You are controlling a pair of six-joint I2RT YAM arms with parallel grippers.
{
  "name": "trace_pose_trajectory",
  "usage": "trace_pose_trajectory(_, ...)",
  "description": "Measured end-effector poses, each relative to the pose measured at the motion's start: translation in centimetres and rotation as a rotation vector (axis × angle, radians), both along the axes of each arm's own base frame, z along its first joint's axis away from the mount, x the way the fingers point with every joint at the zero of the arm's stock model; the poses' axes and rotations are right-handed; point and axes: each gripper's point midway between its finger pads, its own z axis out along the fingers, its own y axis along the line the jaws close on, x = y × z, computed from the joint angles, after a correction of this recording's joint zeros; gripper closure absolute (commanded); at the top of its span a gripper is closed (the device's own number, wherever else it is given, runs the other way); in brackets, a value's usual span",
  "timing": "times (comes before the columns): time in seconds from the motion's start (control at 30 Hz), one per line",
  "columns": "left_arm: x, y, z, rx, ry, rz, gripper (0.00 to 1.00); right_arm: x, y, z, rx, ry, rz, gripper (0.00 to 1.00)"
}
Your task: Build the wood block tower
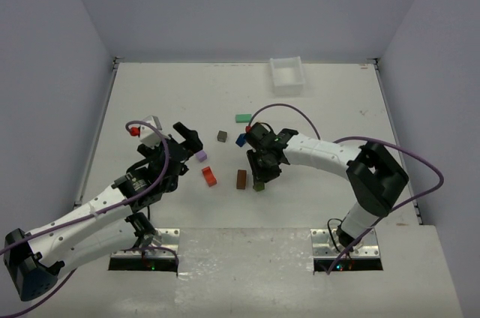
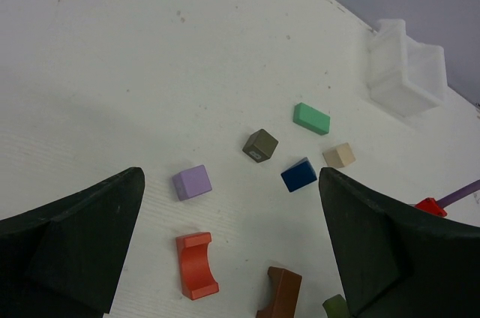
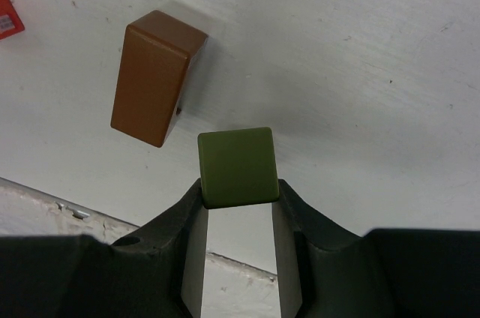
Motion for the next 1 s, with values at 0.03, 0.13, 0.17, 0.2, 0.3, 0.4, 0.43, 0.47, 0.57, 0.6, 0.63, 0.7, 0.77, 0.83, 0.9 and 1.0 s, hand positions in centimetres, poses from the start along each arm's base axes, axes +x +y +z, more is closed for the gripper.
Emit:
trace_pose_trajectory(0.03, 0.0, 0.0, 0.0, 0.002, 0.0, 0.001, 0.0, 0.0, 0.2, -0.2, -0.003, 0.011, -0.001, 0.86)
trace_pose_trajectory(0.13, 0.0, 0.1, 0.0, 0.006, -0.001, 0.004, 0.0, 0.1, 0.6, -0.6, -0.009, 0.035, -0.002, 0.84)
trace_pose_trajectory(0.17, 0.0, 0.2, -0.1, 0.008, -0.001, 0.005, 0.0, 0.1, 0.7, -0.7, -0.011, 0.041, -0.004, 0.83)
trace_pose_trajectory(0.2, 0.0, 0.2, -0.1, 0.009, 0.0, 0.006, 0.0, 0.0, 0.7, -0.7, -0.016, 0.047, -0.005, 0.83)
trace_pose_trajectory(0.3, 0.0, 0.3, -0.3, 0.014, 0.003, 0.008, 0.0, 0.1, 0.8, -0.7, -0.017, 0.055, -0.011, 0.8)
trace_pose_trajectory(0.4, -0.1, 0.3, -0.4, 0.015, 0.005, 0.008, 0.0, 0.2, 1.1, -0.8, -0.019, 0.065, -0.022, 0.77)
trace_pose_trajectory(0.43, -0.1, 0.3, -0.4, 0.015, 0.005, 0.008, 0.0, 0.2, 1.2, -0.8, -0.019, 0.069, -0.025, 0.75)
trace_pose_trajectory(0.47, -0.1, 0.3, -0.4, 0.015, 0.005, 0.008, 0.0, 0.3, 1.3, -0.8, -0.019, 0.072, -0.028, 0.74)
trace_pose_trajectory(0.57, -0.1, 0.3, -0.4, 0.016, 0.005, 0.008, 0.0, 0.4, 1.6, -0.8, -0.017, 0.078, -0.035, 0.71)
trace_pose_trajectory(0.6, -0.1, 0.3, -0.4, 0.016, 0.005, 0.008, 0.0, 0.4, 1.6, -0.8, -0.017, 0.078, -0.039, 0.69)
trace_pose_trajectory(0.63, -0.1, 0.3, -0.5, 0.016, 0.005, 0.008, 0.0, 0.4, 1.6, -0.8, -0.017, 0.08, -0.043, 0.68)
trace_pose_trajectory(0.7, -0.1, 0.3, -0.4, 0.014, 0.004, 0.008, 0.0, 0.4, 1.6, -0.8, -0.016, 0.081, -0.05, 0.67)
trace_pose_trajectory(0.77, -0.1, 0.3, -0.3, 0.011, 0.0, 0.008, 0.0, 0.4, 1.6, -0.8, -0.015, 0.083, -0.054, 0.63)
trace_pose_trajectory(0.83, -0.1, 0.4, -0.2, 0.008, -0.003, 0.009, 0.0, 0.4, 1.7, -0.8, -0.015, 0.084, -0.059, 0.62)
trace_pose_trajectory(0.9, -0.2, 0.4, -0.3, 0.007, -0.004, 0.01, 0.0, 0.5, 1.8, -0.9, -0.016, 0.086, -0.064, 0.61)
trace_pose_trajectory(1.0, -0.3, 0.5, -0.5, 0.01, -0.002, 0.01, 0.0, 0.7, 1.8, -1.2, -0.02, 0.091, -0.074, 0.59)
